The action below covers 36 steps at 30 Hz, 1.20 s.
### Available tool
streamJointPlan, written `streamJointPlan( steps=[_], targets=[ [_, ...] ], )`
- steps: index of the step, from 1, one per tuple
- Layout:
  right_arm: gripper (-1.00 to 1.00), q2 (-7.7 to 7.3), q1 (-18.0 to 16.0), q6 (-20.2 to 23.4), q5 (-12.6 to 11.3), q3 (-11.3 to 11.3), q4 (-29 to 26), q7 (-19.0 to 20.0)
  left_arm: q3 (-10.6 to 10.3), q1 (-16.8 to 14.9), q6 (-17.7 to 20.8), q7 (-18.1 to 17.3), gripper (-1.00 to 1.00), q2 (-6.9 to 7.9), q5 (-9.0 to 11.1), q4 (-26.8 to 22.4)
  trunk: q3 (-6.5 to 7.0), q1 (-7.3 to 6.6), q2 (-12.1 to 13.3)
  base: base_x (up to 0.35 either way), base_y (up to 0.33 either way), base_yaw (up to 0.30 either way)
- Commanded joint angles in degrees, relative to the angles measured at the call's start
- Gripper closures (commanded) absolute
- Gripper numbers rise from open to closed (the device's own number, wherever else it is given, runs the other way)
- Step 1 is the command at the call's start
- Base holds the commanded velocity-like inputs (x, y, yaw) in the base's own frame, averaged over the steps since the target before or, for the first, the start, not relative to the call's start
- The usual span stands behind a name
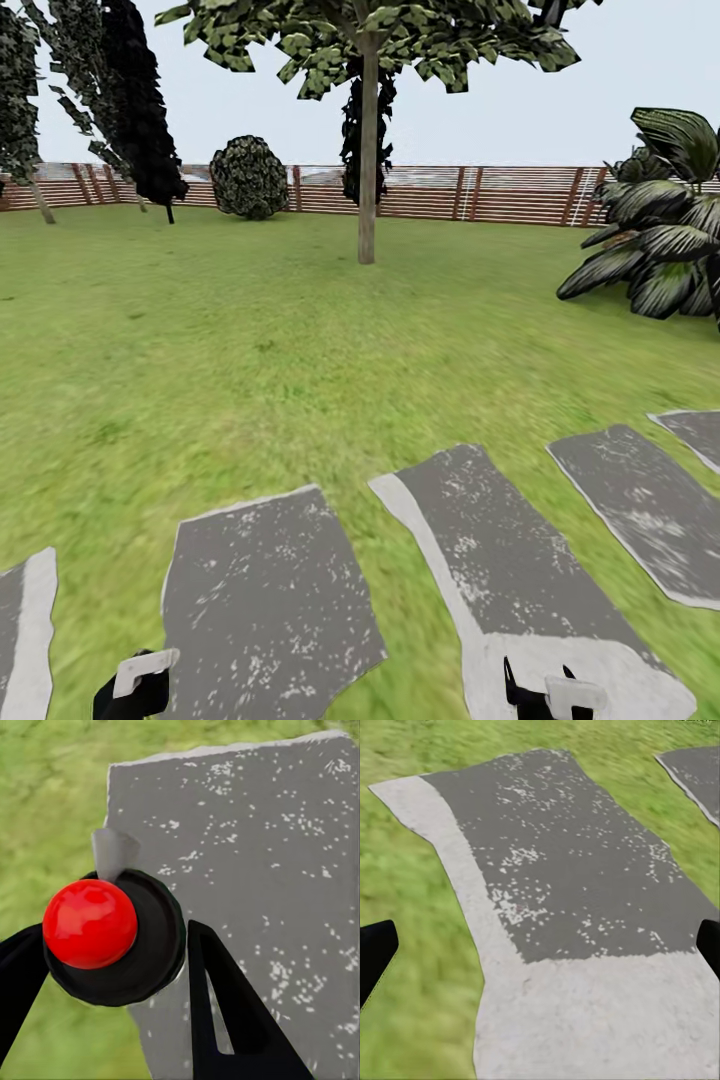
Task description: In the garden, pick up the pesticide atomizer on the floor and spray pesticide onto both trees until each tree trunk is fully covered.
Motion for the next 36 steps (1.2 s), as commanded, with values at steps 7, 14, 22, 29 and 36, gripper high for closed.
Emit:
streamJointPlan(
  steps=[7, 14, 22, 29, 36],
  targets=[
    [-1.0, 0.0, 0.0, -0.2, 0.0, 0.0, 0.0, -0.1, 0.1, 0.0, -0.2, -0.3, 1.0, -0.02, 0.3, 0.0, -0.05, 0.03, 0.0, 0.339, 0.0, 0.0],
    [-1.0, 0.0, 0.0, -0.2, 0.0, 0.0, 0.0, -0.1, 0.1, 0.0, -0.2, -0.3, 1.0, -0.02, 0.3, 0.0, -0.05, 0.03, 0.0, 0.339, 0.0, 0.0],
    [-1.0, 0.0, 0.0, -0.2, 0.0, 0.0, 0.0, -0.1, 0.0, 0.0, -0.2, -0.3, 1.0, -0.02, 0.3, 0.0, -0.05, 0.03, 0.0, 0.339, 0.0, 0.0],
    [-1.0, 0.0, 0.0, -0.2, 0.0, 0.0, 0.0, -0.2, 0.0, 0.0, -0.2, -0.3, 1.0, -0.02, 0.3, 0.0, -0.05, 0.03, 0.0, 0.339, 0.0, 0.0],
    [-1.0, 0.0, 0.0, -0.2, 0.0, 0.0, 0.0, -0.2, 0.0, 0.0, -0.2, -0.3, 1.0, -0.02, 0.3, 0.0, -0.05, 0.03, 0.0, 0.339, 0.0, 0.0]
  ],
)
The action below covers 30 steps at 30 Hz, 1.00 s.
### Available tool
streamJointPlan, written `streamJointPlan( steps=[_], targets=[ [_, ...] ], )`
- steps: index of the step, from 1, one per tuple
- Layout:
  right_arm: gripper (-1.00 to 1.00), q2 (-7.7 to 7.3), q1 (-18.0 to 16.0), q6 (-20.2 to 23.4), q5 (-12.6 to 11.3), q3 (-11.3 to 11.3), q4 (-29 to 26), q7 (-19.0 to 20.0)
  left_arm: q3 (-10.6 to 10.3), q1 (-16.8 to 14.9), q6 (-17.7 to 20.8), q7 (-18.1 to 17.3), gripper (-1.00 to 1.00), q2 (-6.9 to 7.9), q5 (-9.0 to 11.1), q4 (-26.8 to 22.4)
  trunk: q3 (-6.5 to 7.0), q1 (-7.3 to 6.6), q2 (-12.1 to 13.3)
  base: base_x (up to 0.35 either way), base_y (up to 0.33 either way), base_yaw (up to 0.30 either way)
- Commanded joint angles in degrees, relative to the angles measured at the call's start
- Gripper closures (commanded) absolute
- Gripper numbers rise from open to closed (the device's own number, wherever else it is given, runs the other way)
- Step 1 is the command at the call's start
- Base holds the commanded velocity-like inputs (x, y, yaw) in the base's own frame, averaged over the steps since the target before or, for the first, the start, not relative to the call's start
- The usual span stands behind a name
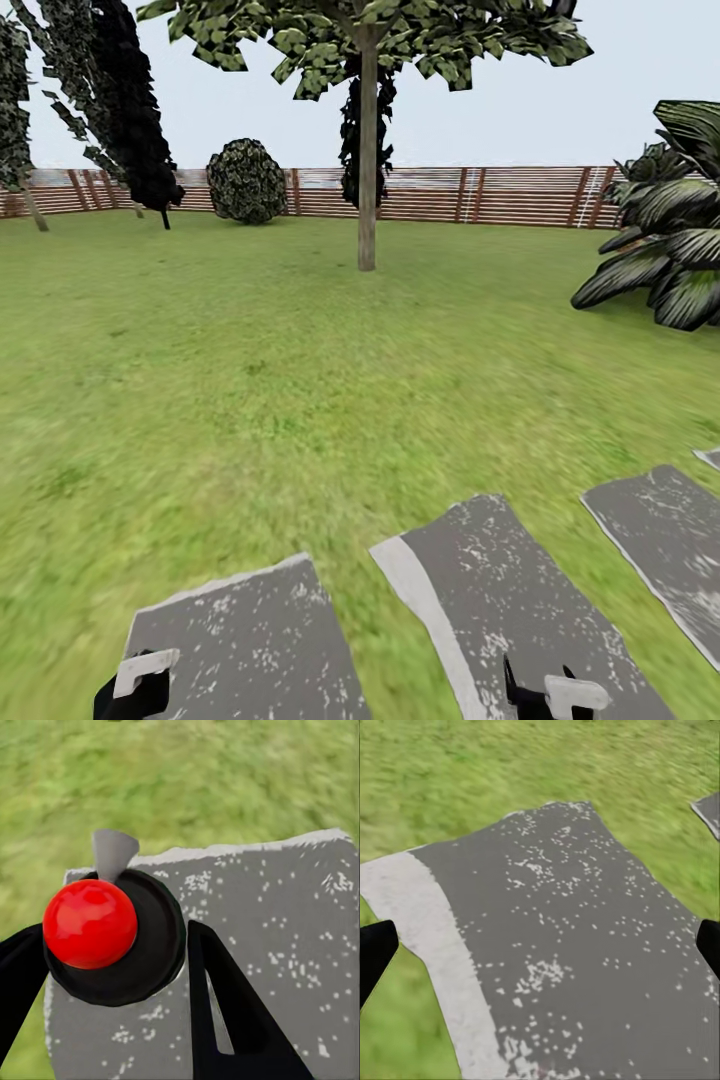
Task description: In the garden, pick up the pesticide atomizer on the floor and spray pesticide onto both trees until each tree trunk is fully covered.
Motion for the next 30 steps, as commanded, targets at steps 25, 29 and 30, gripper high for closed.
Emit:
streamJointPlan(
  steps=[25, 29, 30],
  targets=[
    [-1.0, 0.0, 0.0, -0.2, 0.0, 0.0, 0.0, -0.2, 0.1, 0.0, -0.2, -0.2, 1.0, -0.01, 0.3, 0.0, -0.05, 0.03, 0.0, 0.339, 0.0, 0.0],
    [-1.0, 0.0, 0.0, -0.2, 0.0, 0.0, 0.0, -0.1, 0.1, 0.0, -0.2, -0.2, 1.0, -0.01, 0.3, 0.0, -0.05, 0.03, 0.0, 0.339, 0.0, 0.0],
    [-1.0, 0.0, 0.0, -0.2, 0.0, 0.0, 0.0, -0.2, 0.1, 0.0, -0.2, -0.2, 1.0, -0.01, 0.3, 0.0, -0.05, 0.03, 0.0, 0.339, 0.0, 0.0]
  ],
)
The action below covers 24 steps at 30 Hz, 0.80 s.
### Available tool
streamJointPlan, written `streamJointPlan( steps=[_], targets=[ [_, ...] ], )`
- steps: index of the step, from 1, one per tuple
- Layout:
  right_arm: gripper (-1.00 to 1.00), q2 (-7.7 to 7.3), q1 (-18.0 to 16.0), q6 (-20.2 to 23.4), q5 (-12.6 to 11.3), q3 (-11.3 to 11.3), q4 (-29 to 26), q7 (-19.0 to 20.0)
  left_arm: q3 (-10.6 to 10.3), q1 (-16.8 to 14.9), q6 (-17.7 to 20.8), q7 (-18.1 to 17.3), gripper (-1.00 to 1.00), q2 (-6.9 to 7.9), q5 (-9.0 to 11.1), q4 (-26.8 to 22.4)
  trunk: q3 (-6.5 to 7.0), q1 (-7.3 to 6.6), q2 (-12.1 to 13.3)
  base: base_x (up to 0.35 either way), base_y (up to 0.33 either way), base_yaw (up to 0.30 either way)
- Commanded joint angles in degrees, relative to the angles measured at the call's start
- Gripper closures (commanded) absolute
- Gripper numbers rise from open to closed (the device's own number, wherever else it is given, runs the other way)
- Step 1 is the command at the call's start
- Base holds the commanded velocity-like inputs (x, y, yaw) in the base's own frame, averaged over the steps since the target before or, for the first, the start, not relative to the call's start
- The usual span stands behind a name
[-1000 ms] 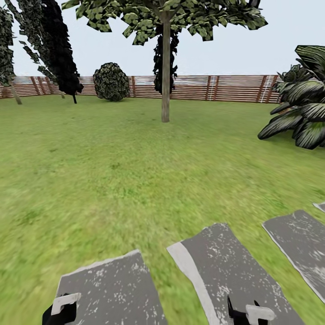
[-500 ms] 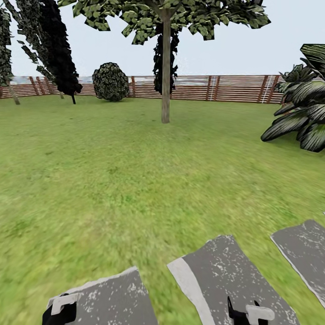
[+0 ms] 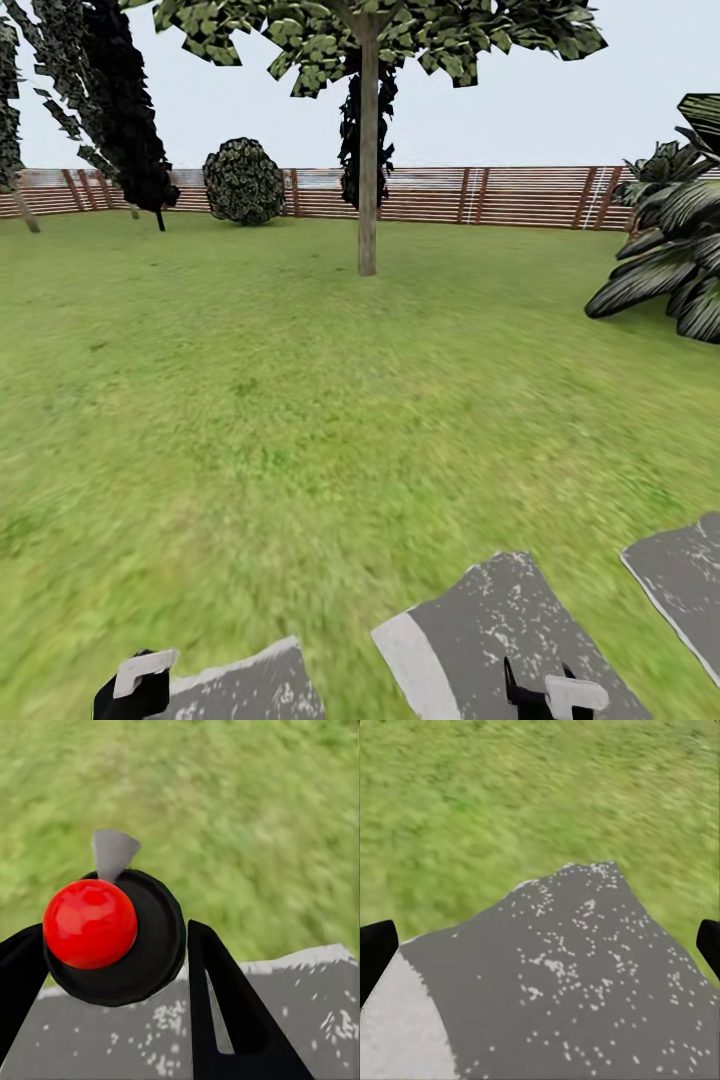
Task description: In the garden, pick up the pesticide atomizer on the floor and spray pesticide onto both trees until each tree trunk is fully covered.
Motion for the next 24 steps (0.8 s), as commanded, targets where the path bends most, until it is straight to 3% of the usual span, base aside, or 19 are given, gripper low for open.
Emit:
streamJointPlan(
  steps=[1, 24],
  targets=[
    [-1.0, 0.0, 0.0, -0.2, 0.0, 0.0, 0.0, -0.1, 0.1, 0.0, -0.2, -0.2, 1.0, -0.01, 0.3, 0.0, -0.05, 0.03, 0.0, 0.339, 0.0, 0.0],
    [-1.0, 0.0, 0.0, -0.2, 0.0, 0.0, 0.0, -0.1, 0.1, 0.0, -0.2, -0.2, 1.0, -0.01, 0.3, 0.0, -0.05, 0.03, 0.0, 0.339, 0.0, 0.0]
  ],
)
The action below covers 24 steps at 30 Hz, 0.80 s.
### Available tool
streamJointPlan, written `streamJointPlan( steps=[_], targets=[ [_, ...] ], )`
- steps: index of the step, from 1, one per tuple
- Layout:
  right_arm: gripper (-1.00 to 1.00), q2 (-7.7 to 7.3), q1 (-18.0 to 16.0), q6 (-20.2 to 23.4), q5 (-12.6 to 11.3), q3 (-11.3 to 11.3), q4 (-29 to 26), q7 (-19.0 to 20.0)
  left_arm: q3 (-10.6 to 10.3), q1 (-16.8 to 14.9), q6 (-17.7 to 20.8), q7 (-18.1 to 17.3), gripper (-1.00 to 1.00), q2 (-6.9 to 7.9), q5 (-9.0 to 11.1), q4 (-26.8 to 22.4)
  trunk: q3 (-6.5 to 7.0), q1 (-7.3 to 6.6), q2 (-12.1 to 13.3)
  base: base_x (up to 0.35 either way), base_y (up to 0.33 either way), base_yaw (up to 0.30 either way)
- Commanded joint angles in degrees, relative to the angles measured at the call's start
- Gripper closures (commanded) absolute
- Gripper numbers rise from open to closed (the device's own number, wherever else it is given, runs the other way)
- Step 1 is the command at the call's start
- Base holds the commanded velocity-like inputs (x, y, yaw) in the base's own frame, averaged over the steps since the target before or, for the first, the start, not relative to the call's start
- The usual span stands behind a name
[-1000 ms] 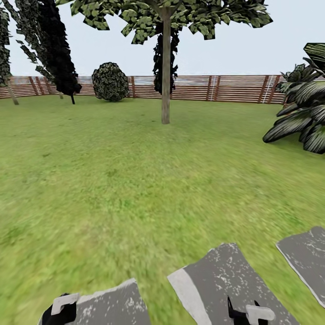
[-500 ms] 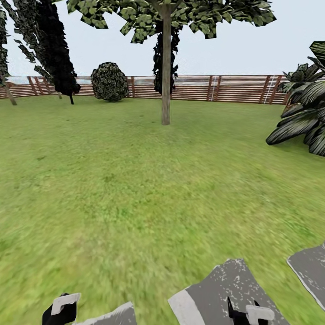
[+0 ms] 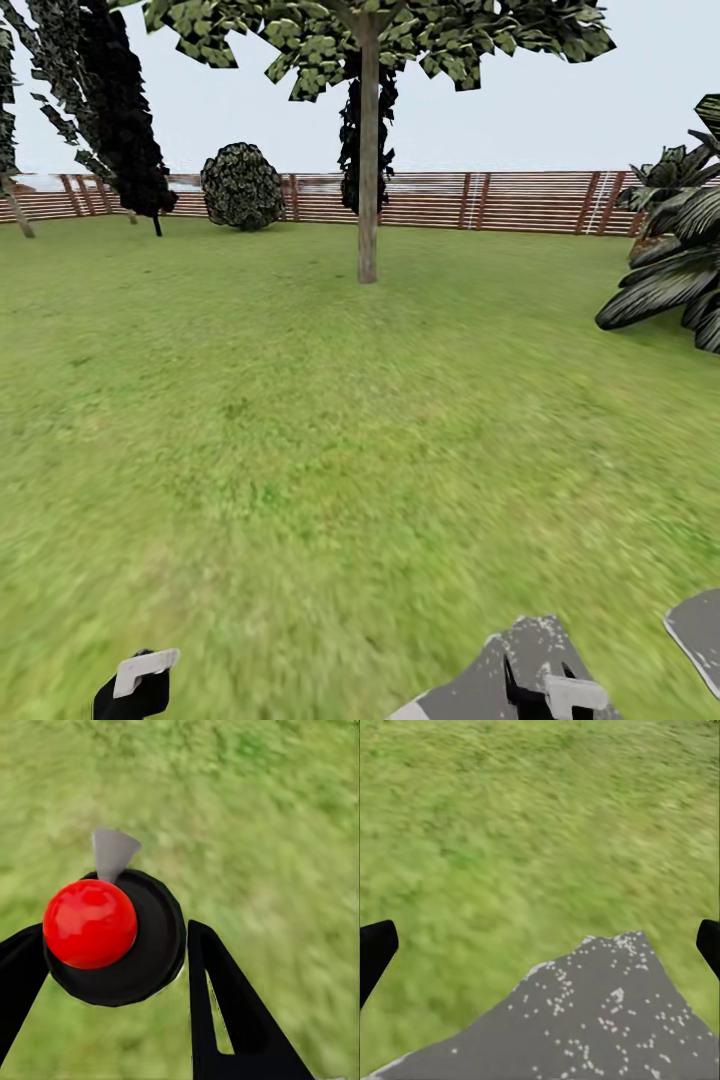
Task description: In the garden, pick up the pesticide atomizer on the floor and spray pesticide onto both trees until each tree trunk is fully covered.
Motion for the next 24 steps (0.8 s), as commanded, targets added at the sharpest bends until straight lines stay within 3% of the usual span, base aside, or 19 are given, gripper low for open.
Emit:
streamJointPlan(
  steps=[1, 24],
  targets=[
    [-1.0, 0.0, 0.0, -0.2, 0.0, 0.0, 0.0, -0.1, 0.1, 0.0, -0.2, -0.2, 1.0, -0.01, 0.3, 0.0, -0.05, 0.03, 0.0, 0.339, 0.0, 0.0],
    [-1.0, 0.0, 0.0, -0.2, 0.0, 0.0, 0.0, -0.1, 0.1, 0.0, -0.2, -0.2, 1.0, -0.01, 0.3, 0.0, -0.05, 0.03, 0.0, 0.339, 0.0, 0.0]
  ],
)
